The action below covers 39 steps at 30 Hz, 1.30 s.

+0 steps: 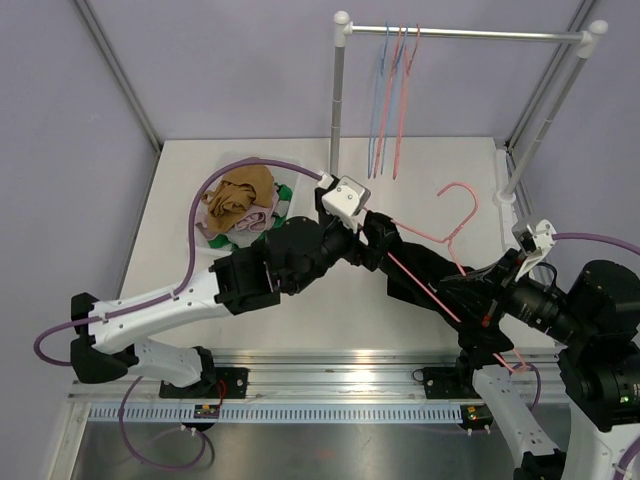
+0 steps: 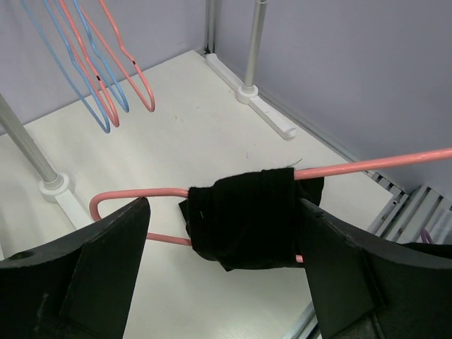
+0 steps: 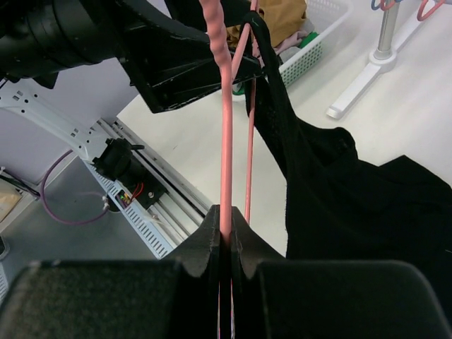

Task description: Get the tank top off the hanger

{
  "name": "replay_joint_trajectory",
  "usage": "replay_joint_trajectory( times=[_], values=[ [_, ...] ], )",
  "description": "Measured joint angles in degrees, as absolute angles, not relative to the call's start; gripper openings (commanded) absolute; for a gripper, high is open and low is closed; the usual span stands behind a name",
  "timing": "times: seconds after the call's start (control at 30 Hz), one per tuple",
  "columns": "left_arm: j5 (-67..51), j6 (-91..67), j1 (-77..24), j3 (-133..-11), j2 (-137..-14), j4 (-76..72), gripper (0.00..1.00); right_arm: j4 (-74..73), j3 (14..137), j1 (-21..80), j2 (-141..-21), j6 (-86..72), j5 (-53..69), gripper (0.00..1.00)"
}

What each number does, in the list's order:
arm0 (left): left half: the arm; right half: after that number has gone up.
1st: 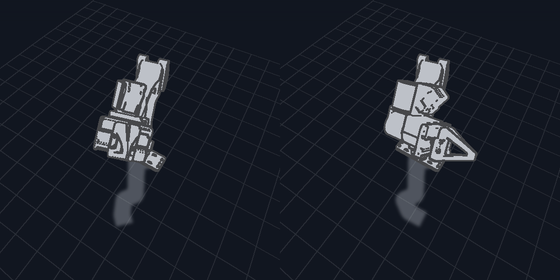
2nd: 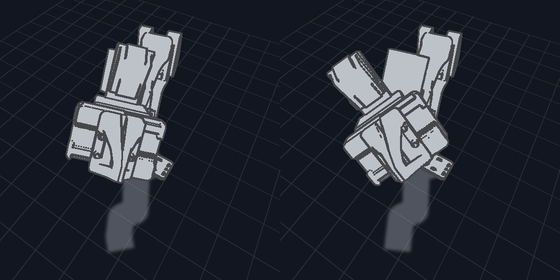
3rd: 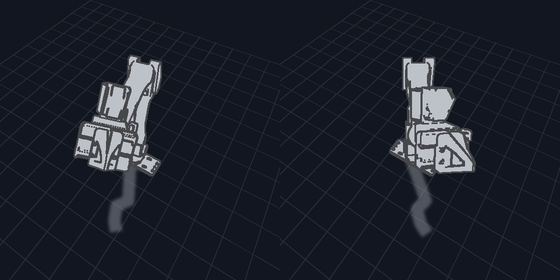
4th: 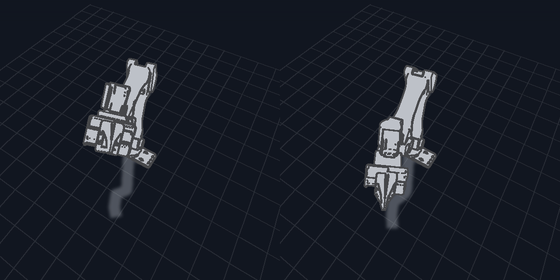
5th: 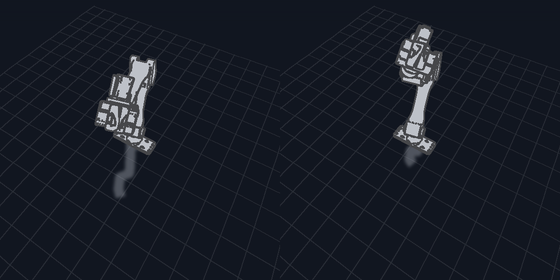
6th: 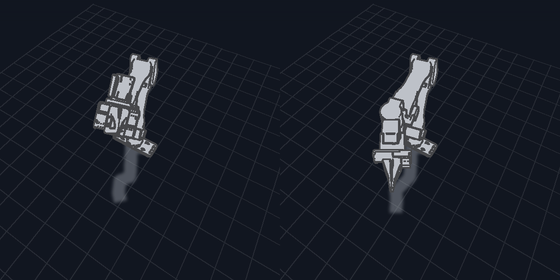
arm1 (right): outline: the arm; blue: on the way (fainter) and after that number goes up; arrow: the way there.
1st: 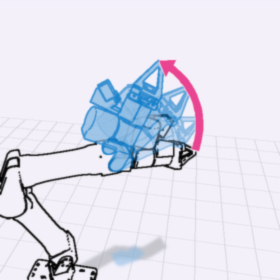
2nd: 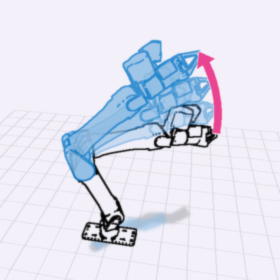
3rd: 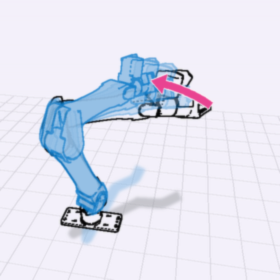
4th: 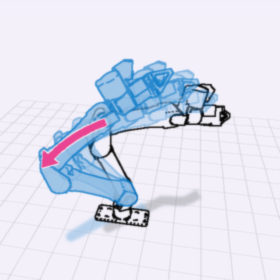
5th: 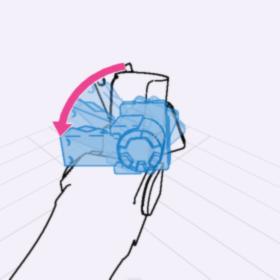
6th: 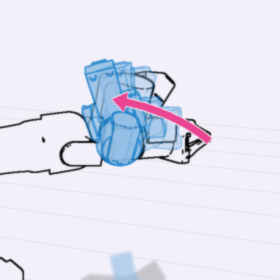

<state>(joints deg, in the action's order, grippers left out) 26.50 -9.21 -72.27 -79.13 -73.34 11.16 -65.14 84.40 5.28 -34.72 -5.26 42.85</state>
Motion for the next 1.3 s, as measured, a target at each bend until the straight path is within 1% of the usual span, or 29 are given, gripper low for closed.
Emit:
replay_joint_trajectory(
  times=[0.03,0.07,0.17,0.2,0.27,0.3,0.47,0.6,0.67,0.77,0.93,1.17,1.23,1.3],
  values=[
    [26.7,-9.0,-72.3,-79.1,-73.7,10.7,0.75,-64.9,84.4,5.3,-34.7,-5.4,43.2,0.0],
    [26.9,-8.9,-72.3,-79.1,-74.0,10.3,0.6,-64.6,84.4,5.3,-34.8,-5.5,43.6,0.0],
    [27.9,-8.4,-72.3,-79.2,-74.9,10.0,0.32,-64.1,84.4,5.3,-34.9,-5.7,44.3,0.0],
    [28.4,-8.2,-72.3,-79.2,-75.2,9.9,0.15,-64.1,84.4,5.4,-34.9,-5.7,44.3,0.0],
    [29.7,-7.9,-72.3,-79.2,-75.8,10.1,0.09,-64.1,84.5,5.6,-35.0,-5.7,44.2,0.0],
    [30.2,-7.7,-72.3,-79.2,-75.9,10.3,0.01,-64.2,84.5,5.9,-35.0,-5.7,44.2,0.0],
    [36.8,-9.0,-72.1,-79.2,-75.6,12.2,0.0,-64.3,84.6,8.9,-35.9,-4.0,43.0,0.0],
    [41.8,-13.3,-68.7,-79.1,-73.4,18.2,0.0,-65.7,85.5,15.0,-38.1,-0.7,42.5,0.0],
    [39.5,-17.5,-66.1,-78.4,-70.8,19.7,0.0,-65.9,85.6,18.3,-39.8,1.4,41.2,0.0],
    [35.2,-21.9,-62.3,-75.1,-63.8,21.6,0.0,-65.6,85.6,22.1,-42.6,4.1,40.8,0.0],
    [37.0,-24.5,-51.5,-72.7,-58.3,27.2,0.0,-66.8,85.8,23.7,-41.7,6.9,41.5,0.0],
    [28.9,-25.4,-49.0,-71.7,-57.9,30.2,0.0,-64.1,85.5,23.9,-39.4,7.8,43.4,0.0],
    [25.9,-25.5,-48.7,-70.3,-57.9,29.5,0.0,-60.2,82.3,24.0,-38.2,7.0,44.0,0.0],
    [23.0,-25.8,-48.5,-67.8,-57.4,28.2,0.0,-53.0,76.3,24.0,-34.9,4.5,41.6,0.0]
  ],
)
